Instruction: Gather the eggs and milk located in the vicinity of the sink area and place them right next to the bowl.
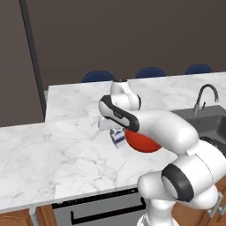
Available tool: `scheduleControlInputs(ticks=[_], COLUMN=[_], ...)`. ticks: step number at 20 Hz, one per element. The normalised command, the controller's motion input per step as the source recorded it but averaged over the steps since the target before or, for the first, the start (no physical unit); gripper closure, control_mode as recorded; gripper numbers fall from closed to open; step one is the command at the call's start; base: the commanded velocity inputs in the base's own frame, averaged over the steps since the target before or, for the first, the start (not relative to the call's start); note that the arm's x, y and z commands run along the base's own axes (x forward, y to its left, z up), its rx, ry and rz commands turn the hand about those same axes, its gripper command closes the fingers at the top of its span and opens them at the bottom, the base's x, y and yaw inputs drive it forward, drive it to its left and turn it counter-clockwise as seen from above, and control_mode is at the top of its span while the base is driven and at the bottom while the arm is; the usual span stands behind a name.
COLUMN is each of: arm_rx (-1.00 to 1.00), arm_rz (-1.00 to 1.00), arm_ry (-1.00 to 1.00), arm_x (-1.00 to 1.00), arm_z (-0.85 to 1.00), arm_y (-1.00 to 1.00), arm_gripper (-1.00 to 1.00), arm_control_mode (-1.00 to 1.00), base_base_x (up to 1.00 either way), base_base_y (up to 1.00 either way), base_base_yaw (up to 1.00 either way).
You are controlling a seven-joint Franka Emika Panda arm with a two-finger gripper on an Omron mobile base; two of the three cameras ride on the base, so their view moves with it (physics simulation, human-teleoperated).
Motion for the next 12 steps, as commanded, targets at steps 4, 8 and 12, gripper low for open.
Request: scheduleControlInputs(ticks=[4, 8, 12], arm_rx=[0.0, 0.0, 0.01], arm_rz=[0.0, 0.0, 0.0], arm_ry=[-0.29, -0.1, 0.01], arm_x=[-0.02, 0.21, 0.24], arm_z=[-0.49, -0.16, 0.0], arm_y=[0.0, 0.0, 0.0], arm_gripper=[1.0, 1.0, 1.0], arm_control_mode=[-1.0, -1.0, -1.0], base_base_x=[0.0, 0.0, 0.0], base_base_y=[0.0, 0.0, 0.0], base_base_yaw=[0.0, 0.0, 0.0])
